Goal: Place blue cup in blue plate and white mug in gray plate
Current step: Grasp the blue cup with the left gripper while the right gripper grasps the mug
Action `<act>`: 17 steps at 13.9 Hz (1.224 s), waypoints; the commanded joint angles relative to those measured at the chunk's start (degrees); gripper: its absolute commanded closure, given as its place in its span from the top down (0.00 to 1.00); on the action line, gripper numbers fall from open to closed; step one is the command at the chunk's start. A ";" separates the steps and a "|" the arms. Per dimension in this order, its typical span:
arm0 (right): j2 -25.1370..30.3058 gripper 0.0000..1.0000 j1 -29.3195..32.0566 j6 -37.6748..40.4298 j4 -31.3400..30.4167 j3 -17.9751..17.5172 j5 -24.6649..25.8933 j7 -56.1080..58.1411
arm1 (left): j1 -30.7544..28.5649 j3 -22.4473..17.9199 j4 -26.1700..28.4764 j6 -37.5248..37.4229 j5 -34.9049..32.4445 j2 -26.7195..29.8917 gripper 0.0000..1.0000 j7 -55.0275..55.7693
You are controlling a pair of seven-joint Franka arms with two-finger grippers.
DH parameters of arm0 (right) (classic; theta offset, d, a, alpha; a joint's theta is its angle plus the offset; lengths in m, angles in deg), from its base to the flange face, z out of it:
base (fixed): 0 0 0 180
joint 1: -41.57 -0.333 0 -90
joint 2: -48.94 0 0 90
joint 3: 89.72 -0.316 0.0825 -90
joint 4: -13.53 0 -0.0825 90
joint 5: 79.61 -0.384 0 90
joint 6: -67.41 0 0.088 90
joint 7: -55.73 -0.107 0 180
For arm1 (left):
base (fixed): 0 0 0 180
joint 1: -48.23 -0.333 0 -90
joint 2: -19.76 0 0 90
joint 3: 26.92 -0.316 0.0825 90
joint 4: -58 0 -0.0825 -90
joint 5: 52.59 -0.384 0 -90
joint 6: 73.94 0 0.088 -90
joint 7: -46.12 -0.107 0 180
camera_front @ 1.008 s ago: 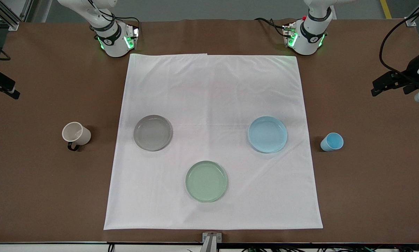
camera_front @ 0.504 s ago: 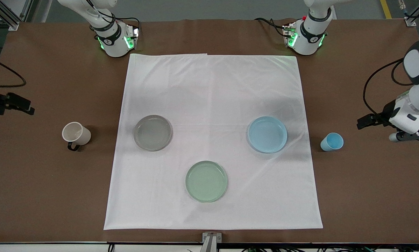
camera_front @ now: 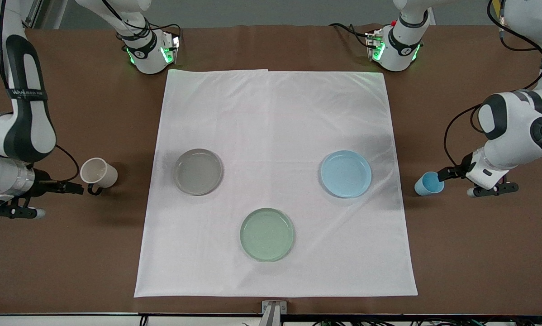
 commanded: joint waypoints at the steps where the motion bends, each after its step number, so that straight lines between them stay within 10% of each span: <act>1: 0.74 1.00 0.78 -6.31 -6.31 -0.73 -0.11 -0.38 | -0.15 0.14 -0.28 2.40 -1.05 -2.25 0.60 -0.43; 10: -3.83 0.91 1.58 -15.74 -10.02 -0.64 -0.02 -0.12 | 0.38 0.66 -0.37 4.25 -1.05 -5.16 0.01 0.53; 17: -3.83 0.44 2.45 -15.83 -11.43 -0.55 -0.02 4.01 | 1.08 10.83 -1.78 -4.63 -1.05 0.20 0.00 11.49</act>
